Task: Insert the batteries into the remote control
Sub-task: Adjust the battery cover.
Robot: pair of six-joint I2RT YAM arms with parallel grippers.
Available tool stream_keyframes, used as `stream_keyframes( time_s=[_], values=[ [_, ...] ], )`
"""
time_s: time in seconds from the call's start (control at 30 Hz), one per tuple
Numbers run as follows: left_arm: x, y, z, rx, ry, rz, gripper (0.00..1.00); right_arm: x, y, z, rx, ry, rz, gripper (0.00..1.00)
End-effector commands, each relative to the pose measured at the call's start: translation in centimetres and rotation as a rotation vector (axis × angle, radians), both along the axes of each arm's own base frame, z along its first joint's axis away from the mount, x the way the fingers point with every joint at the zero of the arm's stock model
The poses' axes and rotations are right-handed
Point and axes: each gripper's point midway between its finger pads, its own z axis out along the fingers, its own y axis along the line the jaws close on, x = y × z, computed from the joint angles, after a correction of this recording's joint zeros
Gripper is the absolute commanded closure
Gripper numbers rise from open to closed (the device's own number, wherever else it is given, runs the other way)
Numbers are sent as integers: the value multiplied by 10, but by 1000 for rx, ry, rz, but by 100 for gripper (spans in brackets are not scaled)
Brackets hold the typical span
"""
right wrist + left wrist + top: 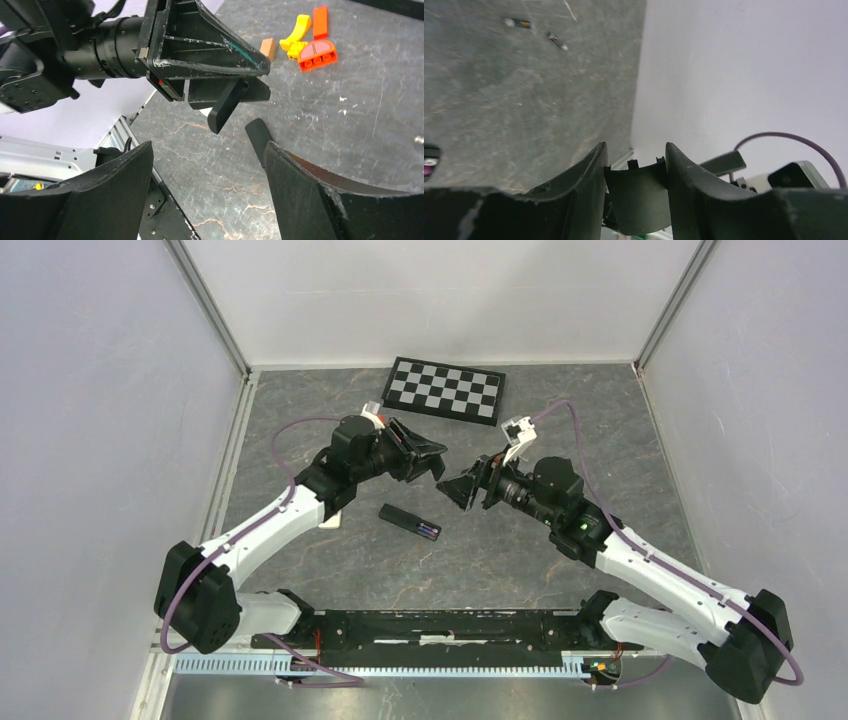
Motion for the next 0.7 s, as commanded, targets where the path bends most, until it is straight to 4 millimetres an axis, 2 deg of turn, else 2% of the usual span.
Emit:
stream_keyframes(
  time_s=[0.0,0.13,0.4,0.67],
  values=[
    [11,21,-2,164,-92,65,65,18,-7,-10,44,95,-202,15],
    [14,26,-8,198,-91,85,64,18,2,-3,133,80,-207,19],
    [15,28,-13,217,-88,92,63,30,21,-25,105,199,-227,34],
    [15,29,-18,232,-86,91,63,27,33,-20,158,203,-186,35]
  ],
)
